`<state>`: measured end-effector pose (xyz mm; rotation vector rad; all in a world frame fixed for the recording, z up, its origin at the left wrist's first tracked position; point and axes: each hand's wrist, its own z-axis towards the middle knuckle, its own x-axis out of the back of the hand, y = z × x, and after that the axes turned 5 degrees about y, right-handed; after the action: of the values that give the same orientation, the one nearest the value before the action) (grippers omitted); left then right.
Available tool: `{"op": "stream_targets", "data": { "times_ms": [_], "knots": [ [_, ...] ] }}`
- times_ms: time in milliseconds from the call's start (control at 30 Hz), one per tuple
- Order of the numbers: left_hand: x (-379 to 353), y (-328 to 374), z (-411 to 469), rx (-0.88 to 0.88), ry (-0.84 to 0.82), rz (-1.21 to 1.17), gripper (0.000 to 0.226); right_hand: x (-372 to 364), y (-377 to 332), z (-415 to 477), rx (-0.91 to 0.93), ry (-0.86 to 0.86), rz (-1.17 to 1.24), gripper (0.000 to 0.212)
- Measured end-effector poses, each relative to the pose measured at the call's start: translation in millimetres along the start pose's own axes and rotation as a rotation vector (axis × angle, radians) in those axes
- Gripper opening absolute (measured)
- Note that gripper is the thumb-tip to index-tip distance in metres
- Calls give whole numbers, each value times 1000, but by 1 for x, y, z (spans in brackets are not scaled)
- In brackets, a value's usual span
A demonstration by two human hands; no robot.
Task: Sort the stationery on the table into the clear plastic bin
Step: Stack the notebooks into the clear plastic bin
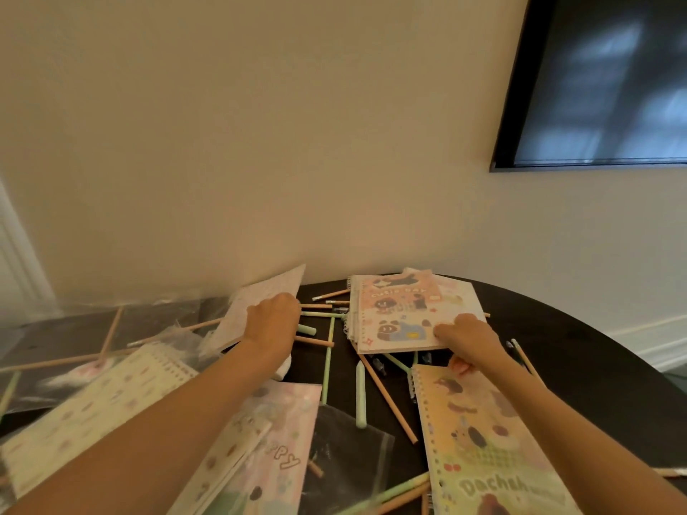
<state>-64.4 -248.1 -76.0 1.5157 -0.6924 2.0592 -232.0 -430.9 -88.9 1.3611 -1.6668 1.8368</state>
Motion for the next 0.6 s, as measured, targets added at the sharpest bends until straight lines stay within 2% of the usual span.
{"op": "stream_targets", "data": {
  "times_ms": [67,133,200,267,333,400,433,500,600],
  "knots": [
    [13,-4,-1,19,119,-35,29,2,-1,-6,32,19,-133,23],
    [27,-5,-2,31,232,-132,27,5,-4,-13,125,156,-227,19],
    [39,-2,-7,-21,345,-220,26,7,-12,-23,210,239,-118,17],
    [50,0,-17,-137,466,-265,29,9,-25,-37,173,72,280,23],
    [59,-4,-28,-348,617,-271,39,10,-36,-52,81,-250,788,35],
    [60,-17,-37,-536,785,-200,48,11,-40,-65,35,-497,1193,52],
    [60,-25,-45,-621,831,-153,47,12,-40,-71,20,-568,1362,58],
    [60,-41,-62,-754,858,-82,39,12,-39,-82,3,-607,1621,63],
    [55,-67,-81,-822,824,-40,41,13,-29,-97,-33,-619,1820,67]
  ]
}}
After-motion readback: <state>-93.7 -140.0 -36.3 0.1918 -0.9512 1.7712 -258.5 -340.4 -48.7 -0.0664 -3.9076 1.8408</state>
